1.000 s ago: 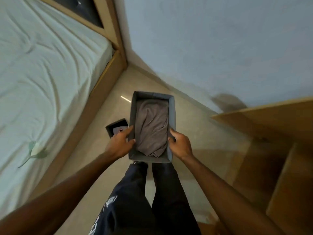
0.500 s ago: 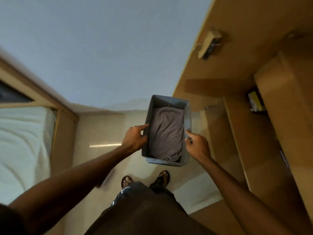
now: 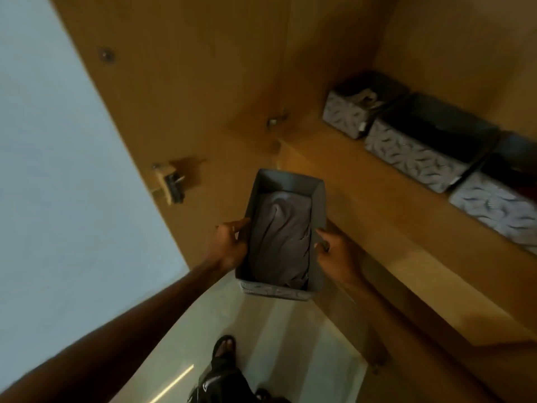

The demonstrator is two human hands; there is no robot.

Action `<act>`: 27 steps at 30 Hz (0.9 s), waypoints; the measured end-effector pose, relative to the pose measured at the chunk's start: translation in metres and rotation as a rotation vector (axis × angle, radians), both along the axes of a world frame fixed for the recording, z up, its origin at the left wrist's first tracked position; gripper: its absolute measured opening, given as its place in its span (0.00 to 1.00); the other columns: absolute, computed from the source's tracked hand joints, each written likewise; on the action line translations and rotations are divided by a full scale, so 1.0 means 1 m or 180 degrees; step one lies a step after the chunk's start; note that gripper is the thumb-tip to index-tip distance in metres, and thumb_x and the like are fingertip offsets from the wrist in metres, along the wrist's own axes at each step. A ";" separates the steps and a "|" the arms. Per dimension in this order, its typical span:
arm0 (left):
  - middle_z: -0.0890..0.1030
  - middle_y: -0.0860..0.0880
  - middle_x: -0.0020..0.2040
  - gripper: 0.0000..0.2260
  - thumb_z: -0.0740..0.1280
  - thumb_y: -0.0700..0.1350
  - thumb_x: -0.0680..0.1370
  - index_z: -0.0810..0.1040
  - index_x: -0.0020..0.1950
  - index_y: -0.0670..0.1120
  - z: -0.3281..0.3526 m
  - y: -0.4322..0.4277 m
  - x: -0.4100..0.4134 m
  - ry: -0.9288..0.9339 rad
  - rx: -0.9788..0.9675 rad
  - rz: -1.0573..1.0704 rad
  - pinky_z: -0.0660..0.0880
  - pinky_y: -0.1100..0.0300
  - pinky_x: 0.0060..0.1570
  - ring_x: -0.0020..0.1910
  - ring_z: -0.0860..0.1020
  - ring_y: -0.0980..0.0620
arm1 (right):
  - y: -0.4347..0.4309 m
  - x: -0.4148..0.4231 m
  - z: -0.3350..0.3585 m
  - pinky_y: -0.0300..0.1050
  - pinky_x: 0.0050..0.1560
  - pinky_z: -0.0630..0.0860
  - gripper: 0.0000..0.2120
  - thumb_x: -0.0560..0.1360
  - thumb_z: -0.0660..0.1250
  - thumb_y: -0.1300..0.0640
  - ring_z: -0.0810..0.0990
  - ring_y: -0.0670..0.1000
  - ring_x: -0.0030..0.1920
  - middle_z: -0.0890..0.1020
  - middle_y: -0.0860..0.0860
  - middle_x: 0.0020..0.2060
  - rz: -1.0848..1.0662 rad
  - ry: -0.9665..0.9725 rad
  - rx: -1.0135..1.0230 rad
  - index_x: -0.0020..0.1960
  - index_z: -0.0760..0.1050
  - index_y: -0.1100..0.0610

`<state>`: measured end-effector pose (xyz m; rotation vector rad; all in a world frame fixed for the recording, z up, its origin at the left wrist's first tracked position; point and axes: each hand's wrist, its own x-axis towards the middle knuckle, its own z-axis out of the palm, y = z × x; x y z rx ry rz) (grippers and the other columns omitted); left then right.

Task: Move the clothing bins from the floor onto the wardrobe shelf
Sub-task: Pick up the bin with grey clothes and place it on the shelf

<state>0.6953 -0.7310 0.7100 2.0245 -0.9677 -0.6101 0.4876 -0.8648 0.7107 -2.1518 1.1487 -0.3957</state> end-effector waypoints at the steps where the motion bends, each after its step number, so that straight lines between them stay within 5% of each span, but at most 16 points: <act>1: 0.82 0.50 0.59 0.17 0.63 0.43 0.79 0.76 0.67 0.54 0.007 -0.025 0.005 -0.0022 -0.0046 -0.0146 0.80 0.58 0.46 0.44 0.83 0.50 | -0.014 -0.002 0.006 0.43 0.33 0.72 0.22 0.78 0.62 0.63 0.75 0.50 0.29 0.79 0.51 0.30 -0.0190 -0.0036 -0.0022 0.72 0.69 0.57; 4: 0.86 0.49 0.46 0.15 0.63 0.48 0.80 0.78 0.65 0.56 0.024 -0.078 0.012 -0.0437 -0.0139 -0.0496 0.78 0.60 0.35 0.34 0.83 0.51 | -0.041 -0.009 0.015 0.35 0.29 0.67 0.22 0.77 0.63 0.63 0.70 0.42 0.26 0.73 0.45 0.26 -0.0637 -0.0073 -0.0040 0.71 0.70 0.55; 9: 0.85 0.48 0.53 0.12 0.64 0.46 0.79 0.82 0.60 0.54 0.046 -0.146 0.026 -0.0751 -0.0277 -0.1015 0.73 0.62 0.44 0.50 0.82 0.47 | -0.065 -0.013 0.030 0.24 0.31 0.67 0.17 0.74 0.66 0.66 0.73 0.36 0.25 0.82 0.47 0.36 -0.1232 -0.0350 -0.0057 0.61 0.80 0.58; 11: 0.85 0.48 0.54 0.12 0.64 0.44 0.79 0.82 0.60 0.52 0.053 -0.166 0.033 -0.0672 -0.0215 -0.1296 0.75 0.60 0.48 0.51 0.82 0.47 | -0.064 -0.011 0.030 0.31 0.36 0.71 0.16 0.72 0.67 0.68 0.72 0.36 0.27 0.86 0.54 0.43 -0.1361 -0.0367 -0.0178 0.58 0.81 0.59; 14: 0.83 0.52 0.49 0.12 0.64 0.43 0.80 0.81 0.61 0.49 0.055 -0.182 0.043 -0.0678 -0.0179 -0.1639 0.74 0.59 0.45 0.46 0.80 0.51 | -0.057 -0.001 0.023 0.48 0.38 0.79 0.15 0.70 0.65 0.69 0.79 0.48 0.29 0.86 0.57 0.40 -0.1465 -0.0326 -0.0306 0.53 0.84 0.59; 18: 0.84 0.49 0.41 0.13 0.64 0.42 0.79 0.81 0.62 0.48 0.046 -0.183 0.054 -0.0609 -0.0291 -0.1736 0.72 0.60 0.40 0.39 0.79 0.53 | -0.056 0.009 0.016 0.49 0.39 0.80 0.10 0.68 0.65 0.67 0.81 0.50 0.33 0.86 0.56 0.37 -0.1552 -0.0265 -0.0429 0.46 0.83 0.63; 24: 0.84 0.44 0.36 0.15 0.65 0.39 0.77 0.81 0.61 0.50 0.033 -0.168 0.054 -0.0510 -0.0383 -0.1498 0.79 0.51 0.41 0.35 0.80 0.49 | -0.043 0.006 0.026 0.41 0.39 0.75 0.13 0.70 0.66 0.66 0.79 0.44 0.34 0.86 0.55 0.36 -0.1639 -0.0267 -0.0383 0.52 0.83 0.61; 27: 0.84 0.44 0.34 0.15 0.65 0.41 0.76 0.81 0.61 0.53 0.028 -0.155 0.046 -0.0395 -0.0510 -0.1380 0.76 0.54 0.37 0.30 0.76 0.54 | -0.029 -0.004 0.033 0.33 0.37 0.70 0.18 0.71 0.66 0.64 0.75 0.35 0.28 0.86 0.52 0.37 -0.1661 -0.0415 -0.0382 0.59 0.81 0.55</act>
